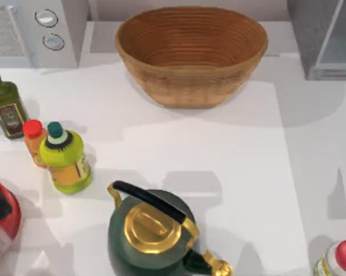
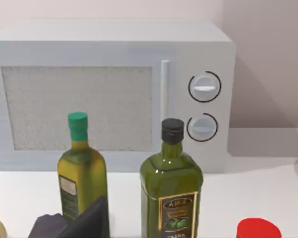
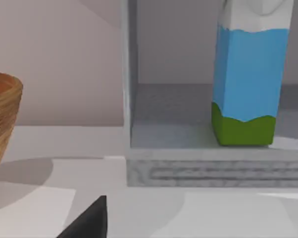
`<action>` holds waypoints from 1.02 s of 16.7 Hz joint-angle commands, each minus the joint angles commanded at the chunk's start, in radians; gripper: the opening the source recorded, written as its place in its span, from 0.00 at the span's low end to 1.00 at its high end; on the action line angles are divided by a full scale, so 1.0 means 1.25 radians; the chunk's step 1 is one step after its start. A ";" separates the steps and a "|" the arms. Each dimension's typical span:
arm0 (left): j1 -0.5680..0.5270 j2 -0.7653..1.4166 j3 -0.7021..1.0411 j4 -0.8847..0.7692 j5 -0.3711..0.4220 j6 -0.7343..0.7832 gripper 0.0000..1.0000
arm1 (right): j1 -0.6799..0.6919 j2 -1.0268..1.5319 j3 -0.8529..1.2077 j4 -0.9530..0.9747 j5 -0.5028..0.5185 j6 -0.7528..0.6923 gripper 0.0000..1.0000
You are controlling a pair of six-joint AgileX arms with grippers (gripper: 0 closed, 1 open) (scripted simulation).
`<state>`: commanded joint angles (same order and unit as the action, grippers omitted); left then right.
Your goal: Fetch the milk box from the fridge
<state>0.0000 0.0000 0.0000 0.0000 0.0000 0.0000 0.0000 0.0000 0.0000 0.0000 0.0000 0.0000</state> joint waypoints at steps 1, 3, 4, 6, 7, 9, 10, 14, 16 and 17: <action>0.000 0.000 0.000 0.000 0.000 0.000 1.00 | 0.000 0.000 0.000 0.000 0.000 0.000 1.00; 0.000 0.000 0.000 0.000 0.000 0.000 1.00 | -0.003 0.008 0.001 0.007 -0.003 0.000 1.00; 0.000 0.000 0.000 0.000 0.000 0.000 1.00 | -0.008 0.025 0.003 0.023 -0.009 0.000 1.00; 0.000 0.000 0.000 0.000 0.000 0.000 1.00 | -0.027 0.083 0.009 0.077 -0.031 -0.001 1.00; 0.000 0.000 0.000 0.000 0.000 0.000 1.00 | -0.039 0.125 0.014 0.116 -0.045 -0.001 1.00; 0.000 0.000 0.000 0.000 0.000 0.000 1.00 | -0.071 0.233 0.026 0.218 -0.078 -0.001 1.00; 0.000 0.000 0.000 0.000 0.000 0.000 1.00 | -0.089 0.299 0.033 0.279 -0.096 -0.001 1.00; 0.000 0.000 0.000 0.000 0.000 0.000 1.00 | -0.173 0.601 0.063 0.544 -0.177 0.001 1.00; 0.000 0.000 0.000 0.000 0.000 0.000 1.00 | -0.217 0.744 0.078 0.674 -0.218 0.003 1.00; 0.000 0.000 0.000 0.000 0.000 0.000 1.00 | -0.239 0.815 0.086 0.739 -0.238 0.004 1.00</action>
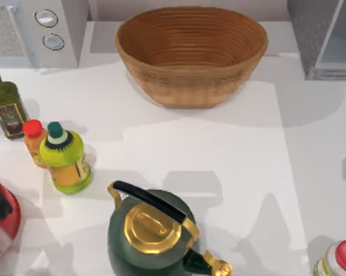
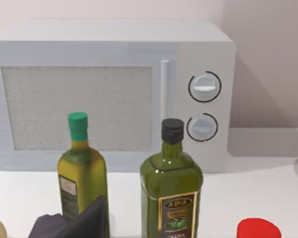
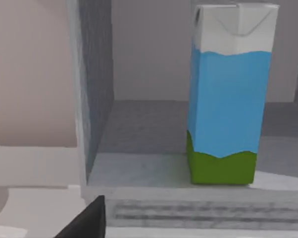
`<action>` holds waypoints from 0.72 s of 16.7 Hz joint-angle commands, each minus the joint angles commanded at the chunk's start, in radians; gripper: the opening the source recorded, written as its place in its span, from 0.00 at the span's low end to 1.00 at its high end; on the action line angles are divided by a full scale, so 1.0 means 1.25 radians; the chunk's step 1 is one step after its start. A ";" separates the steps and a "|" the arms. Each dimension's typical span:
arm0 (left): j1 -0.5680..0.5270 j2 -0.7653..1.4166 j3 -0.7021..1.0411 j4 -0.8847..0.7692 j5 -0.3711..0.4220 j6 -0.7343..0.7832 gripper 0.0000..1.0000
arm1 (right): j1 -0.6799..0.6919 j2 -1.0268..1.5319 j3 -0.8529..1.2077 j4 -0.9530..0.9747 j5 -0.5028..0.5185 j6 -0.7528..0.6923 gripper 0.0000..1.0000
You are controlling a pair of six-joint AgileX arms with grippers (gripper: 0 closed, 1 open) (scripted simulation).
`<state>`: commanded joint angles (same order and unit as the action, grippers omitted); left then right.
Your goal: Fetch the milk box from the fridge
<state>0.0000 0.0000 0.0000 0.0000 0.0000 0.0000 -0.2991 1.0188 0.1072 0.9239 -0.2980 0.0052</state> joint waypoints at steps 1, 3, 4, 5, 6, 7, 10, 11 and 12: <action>0.000 0.000 0.000 0.000 0.000 0.000 1.00 | -0.022 0.071 0.007 0.064 -0.020 0.001 1.00; 0.000 0.000 0.000 0.000 0.000 0.000 1.00 | -0.063 0.208 0.021 0.187 -0.058 0.003 1.00; 0.000 0.000 0.000 0.000 0.000 0.000 1.00 | -0.082 0.270 0.027 0.243 -0.076 0.004 1.00; 0.000 0.000 0.000 0.000 0.000 0.000 1.00 | -0.100 0.330 0.033 0.296 -0.092 0.005 1.00; 0.000 0.000 0.000 0.000 0.000 0.000 1.00 | -0.117 0.386 0.039 0.346 -0.108 0.006 1.00; 0.000 0.000 0.000 0.000 0.000 0.000 1.00 | -0.132 0.437 0.044 0.391 -0.122 0.007 1.00; 0.000 0.000 0.000 0.000 0.000 0.000 1.00 | -0.168 0.559 0.055 0.498 -0.155 0.009 1.00; 0.000 0.000 0.000 0.000 0.000 0.000 1.00 | -0.176 0.586 0.058 0.523 -0.163 0.010 1.00; 0.000 0.000 0.000 0.000 0.000 0.000 1.00 | -0.183 0.605 0.060 0.541 -0.168 0.010 1.00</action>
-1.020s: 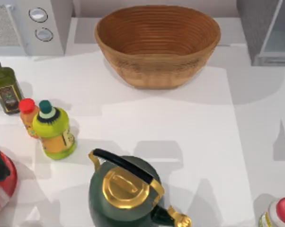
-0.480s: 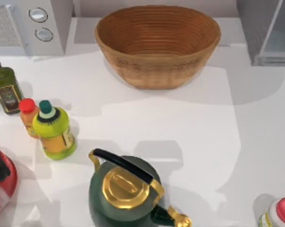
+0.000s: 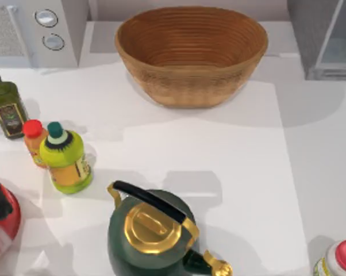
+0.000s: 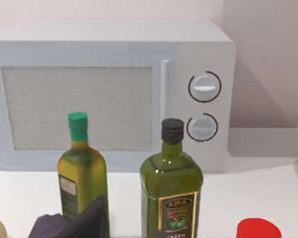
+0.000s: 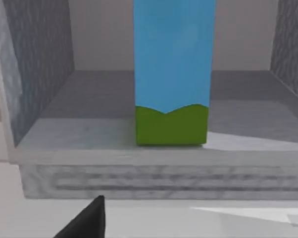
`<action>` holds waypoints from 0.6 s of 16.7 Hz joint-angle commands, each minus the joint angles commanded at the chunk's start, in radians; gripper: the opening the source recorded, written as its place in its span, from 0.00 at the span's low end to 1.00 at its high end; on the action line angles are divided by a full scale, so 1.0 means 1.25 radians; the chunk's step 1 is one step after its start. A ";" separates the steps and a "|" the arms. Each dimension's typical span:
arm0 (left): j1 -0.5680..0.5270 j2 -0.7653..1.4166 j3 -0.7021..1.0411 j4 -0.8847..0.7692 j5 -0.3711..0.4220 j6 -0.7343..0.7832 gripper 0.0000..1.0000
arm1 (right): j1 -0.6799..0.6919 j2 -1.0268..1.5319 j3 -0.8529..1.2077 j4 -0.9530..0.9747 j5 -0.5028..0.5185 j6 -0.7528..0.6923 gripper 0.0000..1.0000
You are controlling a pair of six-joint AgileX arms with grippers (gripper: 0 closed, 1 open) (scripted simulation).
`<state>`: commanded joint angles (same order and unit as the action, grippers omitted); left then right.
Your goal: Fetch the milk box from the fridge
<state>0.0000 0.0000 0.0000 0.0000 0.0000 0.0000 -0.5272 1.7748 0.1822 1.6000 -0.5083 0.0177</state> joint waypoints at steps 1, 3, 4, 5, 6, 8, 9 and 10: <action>0.000 0.000 0.000 0.000 0.000 0.000 1.00 | -0.004 0.011 0.001 0.011 -0.003 0.000 1.00; 0.000 0.000 0.000 0.000 0.000 0.000 1.00 | -0.005 0.015 0.002 0.015 -0.005 0.000 1.00; 0.000 0.000 0.000 0.000 0.000 0.000 1.00 | -0.005 0.015 0.002 0.015 -0.005 0.000 1.00; 0.000 0.000 0.000 0.000 0.000 0.000 1.00 | -0.005 0.015 0.002 0.015 -0.005 0.000 1.00; 0.000 0.000 0.000 0.000 0.000 0.000 1.00 | -0.002 0.013 -0.002 0.013 -0.003 0.000 1.00; 0.000 0.000 0.000 0.000 0.000 0.000 1.00 | 0.004 0.020 0.010 0.008 0.000 0.000 1.00; 0.000 0.000 0.000 0.000 0.000 0.000 1.00 | 0.012 0.031 0.028 0.000 0.006 -0.001 1.00; 0.000 0.000 0.000 0.000 0.000 0.000 1.00 | 0.023 0.045 0.053 -0.013 0.015 -0.001 1.00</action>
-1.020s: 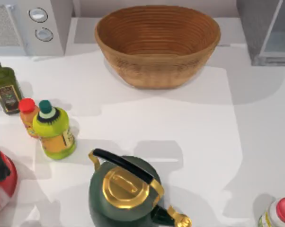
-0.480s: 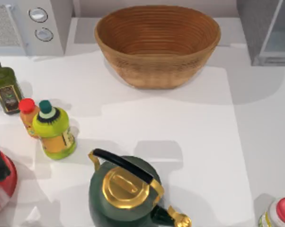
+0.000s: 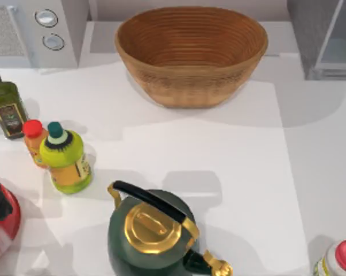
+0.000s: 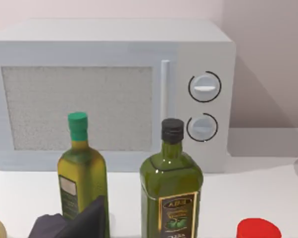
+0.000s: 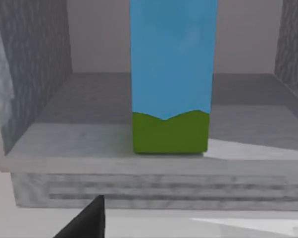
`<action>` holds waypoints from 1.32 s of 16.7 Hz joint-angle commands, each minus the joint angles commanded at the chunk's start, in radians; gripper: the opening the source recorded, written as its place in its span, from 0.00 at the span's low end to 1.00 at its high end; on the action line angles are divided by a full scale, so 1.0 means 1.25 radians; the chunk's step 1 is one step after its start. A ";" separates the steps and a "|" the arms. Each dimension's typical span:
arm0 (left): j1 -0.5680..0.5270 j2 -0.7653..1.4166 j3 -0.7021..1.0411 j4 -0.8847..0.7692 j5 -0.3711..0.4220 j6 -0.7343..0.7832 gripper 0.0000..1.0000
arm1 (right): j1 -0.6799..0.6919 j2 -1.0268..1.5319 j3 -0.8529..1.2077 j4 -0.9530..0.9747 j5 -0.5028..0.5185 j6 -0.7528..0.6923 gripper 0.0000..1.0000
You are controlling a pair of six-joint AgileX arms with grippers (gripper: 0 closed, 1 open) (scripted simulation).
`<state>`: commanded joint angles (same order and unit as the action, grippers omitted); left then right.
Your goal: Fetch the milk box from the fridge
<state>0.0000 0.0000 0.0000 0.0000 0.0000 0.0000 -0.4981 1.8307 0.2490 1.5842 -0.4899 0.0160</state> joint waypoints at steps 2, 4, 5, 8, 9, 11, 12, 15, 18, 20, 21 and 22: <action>0.000 0.000 0.000 0.000 0.000 0.000 1.00 | 0.028 0.034 0.075 -0.035 0.028 -0.001 1.00; 0.000 0.000 0.000 0.000 0.000 0.000 1.00 | 0.063 0.077 0.176 -0.083 0.065 -0.002 1.00; 0.000 0.000 0.000 0.000 0.000 0.000 1.00 | 0.081 0.101 0.226 -0.111 0.086 -0.002 1.00; 0.000 0.000 0.000 0.000 0.000 0.000 1.00 | 0.140 0.170 0.383 -0.201 0.152 -0.003 1.00; 0.000 0.000 0.000 0.000 0.000 0.000 1.00 | 0.158 0.189 0.433 -0.229 0.172 -0.003 1.00; 0.000 0.000 0.000 0.000 0.000 0.000 1.00 | 0.189 0.223 0.509 -0.278 0.207 -0.003 1.00; 0.000 0.000 0.000 0.000 0.000 0.000 1.00 | 0.201 0.234 0.535 -0.298 0.220 -0.003 1.00; 0.000 0.000 0.000 0.000 0.000 0.000 1.00 | 0.215 0.245 0.565 -0.320 0.236 -0.004 1.00; 0.000 0.000 0.000 0.000 0.000 0.000 1.00 | 0.211 0.241 0.562 -0.318 0.234 -0.003 1.00; 0.000 0.000 0.000 0.000 0.000 0.000 1.00 | 0.213 0.250 0.574 -0.325 0.234 -0.004 1.00; 0.000 0.000 0.000 0.000 0.000 0.000 1.00 | 0.215 0.260 0.592 -0.333 0.236 -0.004 1.00; 0.000 0.000 0.000 0.000 0.000 0.000 1.00 | 0.217 0.272 0.615 -0.344 0.238 -0.004 1.00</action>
<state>0.0000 0.0000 0.0000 0.0000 0.0000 0.0000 -0.2270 2.1710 1.0179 1.1544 -0.1922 0.0114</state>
